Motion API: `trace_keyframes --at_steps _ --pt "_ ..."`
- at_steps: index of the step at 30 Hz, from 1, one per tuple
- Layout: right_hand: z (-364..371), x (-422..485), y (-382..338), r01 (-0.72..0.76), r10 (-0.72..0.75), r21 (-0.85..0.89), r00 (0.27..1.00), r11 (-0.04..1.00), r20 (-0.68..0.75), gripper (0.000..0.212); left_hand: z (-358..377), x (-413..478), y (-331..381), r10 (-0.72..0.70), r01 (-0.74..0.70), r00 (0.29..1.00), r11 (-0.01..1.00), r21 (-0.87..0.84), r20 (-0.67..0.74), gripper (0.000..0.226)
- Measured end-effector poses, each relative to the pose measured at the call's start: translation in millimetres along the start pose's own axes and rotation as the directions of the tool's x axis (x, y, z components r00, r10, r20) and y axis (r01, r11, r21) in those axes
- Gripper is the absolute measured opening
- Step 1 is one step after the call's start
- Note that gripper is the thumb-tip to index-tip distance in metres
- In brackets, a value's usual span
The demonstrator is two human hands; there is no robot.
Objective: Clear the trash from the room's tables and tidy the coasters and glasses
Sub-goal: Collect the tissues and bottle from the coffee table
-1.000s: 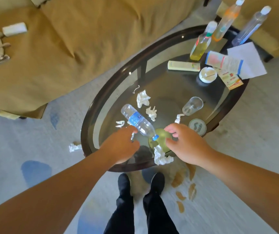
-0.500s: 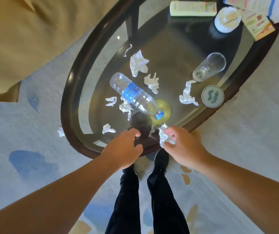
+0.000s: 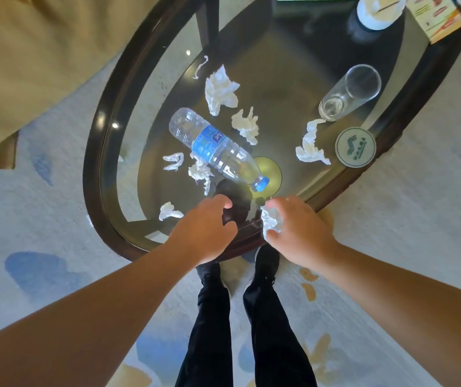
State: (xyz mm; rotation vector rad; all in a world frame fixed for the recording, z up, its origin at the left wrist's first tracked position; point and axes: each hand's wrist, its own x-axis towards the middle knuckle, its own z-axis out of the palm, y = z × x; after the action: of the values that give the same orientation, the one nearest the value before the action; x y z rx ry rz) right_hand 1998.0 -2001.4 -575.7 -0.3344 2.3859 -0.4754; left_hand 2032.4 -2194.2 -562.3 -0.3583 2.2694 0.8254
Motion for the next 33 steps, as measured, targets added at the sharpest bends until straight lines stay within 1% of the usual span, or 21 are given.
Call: trace_keyframes --at_steps 5,8,11,14,16,19,20,22,27,33 --pt "14 -2 14 0.048 -0.053 -0.195 0.998 0.98 -0.021 0.061 5 -1 -3 -0.015 0.016 1.0 0.999 0.05 -0.011 0.039" --pt "18 0 20 0.052 -0.057 -0.247 0.998 0.968 -0.013 0.064 8 -2 -1 -0.025 0.026 1.0 0.997 0.072 -0.014 0.039" --pt "23 5 23 0.062 -0.059 -0.212 0.998 0.975 0.019 0.063 13 -1 2 -0.035 0.037 0.999 0.996 0.081 -0.027 0.039" --pt "30 9 27 0.087 -0.082 -0.193 0.996 0.977 0.031 0.056 21 -1 3 -0.043 0.047 0.998 0.996 0.08 -0.045 0.04" --pt "34 13 28 0.098 -0.093 -0.181 0.995 0.979 0.031 0.045 26 0 2 -0.046 0.051 0.997 0.995 0.08 -0.062 0.04" --pt "38 21 30 0.13 -0.126 -0.175 0.991 0.976 0.036 0.022 30 0 -3 -0.059 0.066 0.994 0.995 0.081 -0.087 0.039" --pt "37 24 31 0.145 -0.139 -0.183 0.989 0.972 0.05 0.018 31 0 -4 -0.063 0.071 0.993 0.994 0.083 -0.095 0.039" --pt "33 29 30 0.157 -0.149 -0.178 0.987 0.971 0.057 0.016 30 -1 -9 -0.077 0.086 0.991 0.993 0.083 -0.111 0.039" --pt "9 27 10 0.165 -0.172 -0.102 0.983 0.981 -0.071 0.015 21 -10 -20 -0.115 0.126 0.98 0.99 0.06 -0.164 0.038" --pt "-19 18 -12 0.209 -0.21 -0.019 0.969 0.978 -0.133 0.012 3 -19 -36 -0.143 0.152 0.96 0.988 0.018 -0.24 0.04"
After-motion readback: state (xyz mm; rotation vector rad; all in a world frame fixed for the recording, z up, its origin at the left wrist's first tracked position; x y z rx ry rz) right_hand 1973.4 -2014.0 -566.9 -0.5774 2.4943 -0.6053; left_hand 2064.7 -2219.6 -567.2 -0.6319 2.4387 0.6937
